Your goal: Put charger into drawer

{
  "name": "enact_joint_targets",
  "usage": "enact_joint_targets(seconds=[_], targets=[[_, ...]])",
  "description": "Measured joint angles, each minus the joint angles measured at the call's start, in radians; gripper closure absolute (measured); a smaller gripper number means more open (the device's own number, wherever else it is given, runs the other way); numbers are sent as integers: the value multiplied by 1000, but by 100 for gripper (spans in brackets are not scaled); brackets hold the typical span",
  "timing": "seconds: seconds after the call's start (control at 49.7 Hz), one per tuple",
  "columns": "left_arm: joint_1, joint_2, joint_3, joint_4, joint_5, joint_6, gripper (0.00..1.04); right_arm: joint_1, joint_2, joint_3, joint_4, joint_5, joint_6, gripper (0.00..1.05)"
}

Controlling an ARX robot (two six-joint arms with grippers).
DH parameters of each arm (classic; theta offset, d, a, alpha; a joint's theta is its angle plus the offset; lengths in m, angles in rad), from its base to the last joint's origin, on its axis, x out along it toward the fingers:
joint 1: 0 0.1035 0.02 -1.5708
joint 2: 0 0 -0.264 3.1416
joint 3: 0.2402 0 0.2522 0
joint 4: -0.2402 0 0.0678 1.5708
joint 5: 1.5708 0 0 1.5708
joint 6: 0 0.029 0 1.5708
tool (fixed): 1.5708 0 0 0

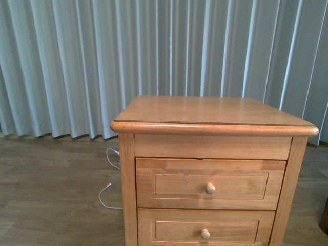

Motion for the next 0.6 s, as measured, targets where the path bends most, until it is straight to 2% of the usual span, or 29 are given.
enact_joint_targets(seconds=[0.06,0.161,0.524,0.564,0.604], targets=[[0,0,0,0,0,0,6,0,0,0,0,0,-1,102],[0,0,0,0,0,0,6,0,0,0,0,0,-1,76],[0,0,0,0,0,0,6,0,0,0,0,0,-1,12],[0,0,0,0,0,0,6,0,0,0,0,0,0,6],[0,0,0,0,0,0,6,0,0,0,0,0,0,7]])
